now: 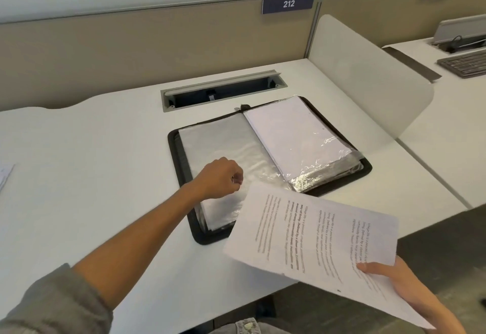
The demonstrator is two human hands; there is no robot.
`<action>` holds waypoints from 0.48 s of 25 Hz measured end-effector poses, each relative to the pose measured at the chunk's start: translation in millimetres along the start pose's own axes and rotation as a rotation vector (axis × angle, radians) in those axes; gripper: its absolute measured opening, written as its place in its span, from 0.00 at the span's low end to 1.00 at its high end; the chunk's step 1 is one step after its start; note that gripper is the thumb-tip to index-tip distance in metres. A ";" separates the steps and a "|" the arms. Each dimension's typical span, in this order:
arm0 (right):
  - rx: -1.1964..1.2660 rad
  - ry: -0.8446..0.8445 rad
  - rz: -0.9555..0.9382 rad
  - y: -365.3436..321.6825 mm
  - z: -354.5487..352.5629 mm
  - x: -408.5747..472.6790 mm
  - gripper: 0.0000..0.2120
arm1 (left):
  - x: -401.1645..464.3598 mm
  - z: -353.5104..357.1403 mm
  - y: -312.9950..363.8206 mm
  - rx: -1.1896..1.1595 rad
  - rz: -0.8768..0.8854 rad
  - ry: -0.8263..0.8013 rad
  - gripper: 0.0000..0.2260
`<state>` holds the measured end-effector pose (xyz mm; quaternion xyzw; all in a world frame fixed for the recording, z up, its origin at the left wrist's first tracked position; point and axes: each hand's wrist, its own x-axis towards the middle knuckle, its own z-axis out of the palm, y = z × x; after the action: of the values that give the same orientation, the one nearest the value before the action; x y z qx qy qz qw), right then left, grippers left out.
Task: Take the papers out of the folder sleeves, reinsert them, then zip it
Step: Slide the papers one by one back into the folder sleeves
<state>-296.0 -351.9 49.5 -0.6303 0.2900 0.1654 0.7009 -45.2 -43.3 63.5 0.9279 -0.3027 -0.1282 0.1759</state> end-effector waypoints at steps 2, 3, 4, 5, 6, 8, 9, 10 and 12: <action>-0.026 -0.038 0.020 1.7 0.9 -5.8 0.34 | 1.4 0.9 7.1 0.111 0.061 0.016 0.02; -0.038 -0.065 0.033 2.8 2.8 -7.7 0.40 | 1.9 1.6 10.2 0.149 0.082 0.018 0.06; -0.029 -0.078 0.053 6.0 3.8 -9.3 0.47 | 2.2 2.5 12.5 0.168 0.091 0.017 0.10; -0.001 -0.086 0.071 8.8 5.5 -10.3 0.50 | 2.8 3.3 13.8 0.165 0.087 0.014 0.14; 0.012 -0.087 0.090 10.9 6.1 -10.8 0.52 | 3.5 4.2 14.4 0.136 0.081 0.012 0.17; 0.027 -0.089 0.105 13.3 8.5 -12.7 0.54 | 4.3 3.4 14.7 0.055 0.065 -0.003 0.19; 0.035 -0.083 0.104 12.9 10.1 -15.2 0.54 | 4.5 2.3 13.6 0.026 0.060 -0.024 0.19; 0.042 -0.075 0.102 12.7 10.8 -17.3 0.54 | 4.4 0.7 12.5 0.021 0.068 -0.051 0.18; 0.051 -0.035 0.108 10.2 12.7 -21.2 0.54 | 2.5 -2.6 11.2 0.084 0.108 -0.100 0.11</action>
<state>-316.0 -335.1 55.0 -0.5926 0.3154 0.2067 0.7118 -48.2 -52.6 70.1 0.9092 -0.3657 -0.1520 0.1283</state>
